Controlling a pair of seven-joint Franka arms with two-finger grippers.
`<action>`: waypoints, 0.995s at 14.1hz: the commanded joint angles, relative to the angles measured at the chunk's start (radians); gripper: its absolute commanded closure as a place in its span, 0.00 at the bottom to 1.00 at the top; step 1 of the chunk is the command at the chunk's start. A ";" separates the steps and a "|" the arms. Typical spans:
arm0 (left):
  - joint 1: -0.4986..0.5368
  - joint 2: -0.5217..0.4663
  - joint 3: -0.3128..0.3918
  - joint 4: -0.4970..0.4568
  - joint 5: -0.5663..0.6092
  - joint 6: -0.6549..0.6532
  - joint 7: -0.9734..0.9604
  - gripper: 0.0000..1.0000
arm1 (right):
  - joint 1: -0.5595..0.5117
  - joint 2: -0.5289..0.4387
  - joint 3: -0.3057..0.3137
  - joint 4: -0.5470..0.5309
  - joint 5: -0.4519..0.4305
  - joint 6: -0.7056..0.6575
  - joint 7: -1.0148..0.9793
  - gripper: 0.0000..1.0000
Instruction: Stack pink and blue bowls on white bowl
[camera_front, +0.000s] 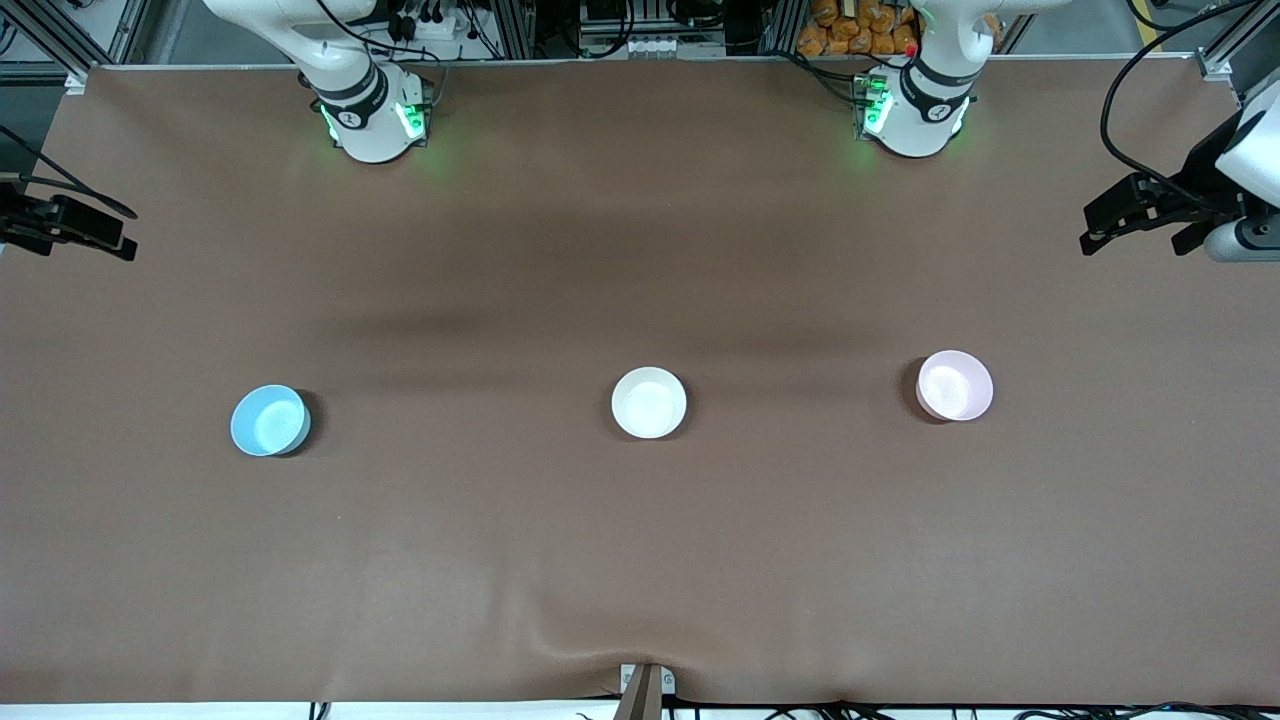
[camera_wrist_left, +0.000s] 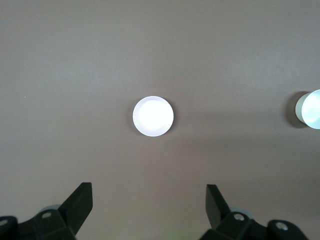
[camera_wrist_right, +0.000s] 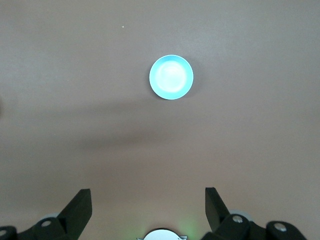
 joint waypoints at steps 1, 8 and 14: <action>-0.001 0.006 -0.002 0.018 0.020 -0.002 0.012 0.00 | 0.001 -0.002 0.002 0.003 -0.004 0.001 -0.001 0.00; 0.009 0.088 0.001 -0.002 0.023 0.005 0.015 0.00 | 0.004 -0.002 0.002 0.002 -0.004 0.001 -0.001 0.00; 0.010 0.188 -0.004 -0.166 0.086 0.246 0.015 0.00 | 0.003 0.004 0.002 0.000 -0.004 0.001 -0.001 0.00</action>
